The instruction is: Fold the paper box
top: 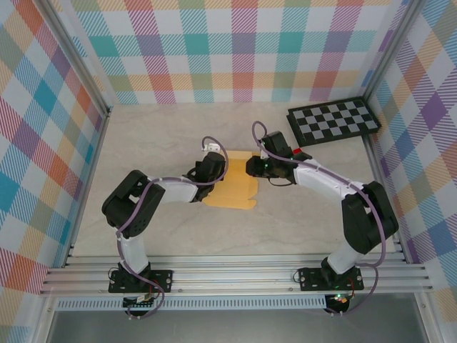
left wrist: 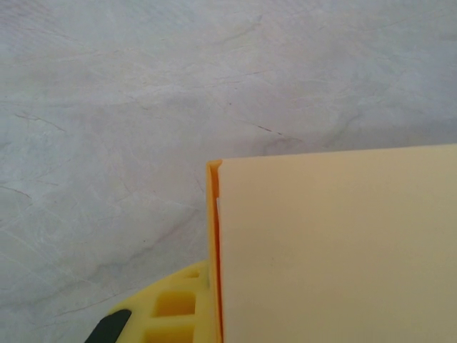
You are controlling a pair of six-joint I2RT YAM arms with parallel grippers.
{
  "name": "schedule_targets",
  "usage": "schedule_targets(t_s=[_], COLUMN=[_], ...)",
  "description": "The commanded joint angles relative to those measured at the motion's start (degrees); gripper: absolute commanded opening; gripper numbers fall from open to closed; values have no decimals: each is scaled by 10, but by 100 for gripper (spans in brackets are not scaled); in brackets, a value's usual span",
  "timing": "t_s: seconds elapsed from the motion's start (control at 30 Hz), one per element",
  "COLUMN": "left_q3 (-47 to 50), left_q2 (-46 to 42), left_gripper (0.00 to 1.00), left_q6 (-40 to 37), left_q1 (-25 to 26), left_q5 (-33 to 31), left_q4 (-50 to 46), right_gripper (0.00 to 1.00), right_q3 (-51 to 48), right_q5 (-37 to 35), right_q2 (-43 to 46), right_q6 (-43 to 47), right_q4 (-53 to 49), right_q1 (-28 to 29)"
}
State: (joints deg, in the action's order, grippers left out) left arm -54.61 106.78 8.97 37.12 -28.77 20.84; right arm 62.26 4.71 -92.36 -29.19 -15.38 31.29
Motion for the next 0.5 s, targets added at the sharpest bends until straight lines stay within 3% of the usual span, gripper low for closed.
schedule_targets(t_s=[0.0, 0.3, 0.47], left_q3=[-19, -19, -22], left_q2=[19, 12, 7], left_gripper=[0, 0, 0], left_q6=[33, 47, 65], left_q1=[6, 6, 6], left_q5=[-46, -22, -22], left_q4=[-87, -114, -137], right_gripper=[27, 23, 23], right_q3=[-30, -39, -3], right_q5=[-27, -30, -11], right_q2=[5, -61, -109], right_q6=[-22, 42, 11], right_q4=[54, 171, 178], right_q1=[-14, -77, -110])
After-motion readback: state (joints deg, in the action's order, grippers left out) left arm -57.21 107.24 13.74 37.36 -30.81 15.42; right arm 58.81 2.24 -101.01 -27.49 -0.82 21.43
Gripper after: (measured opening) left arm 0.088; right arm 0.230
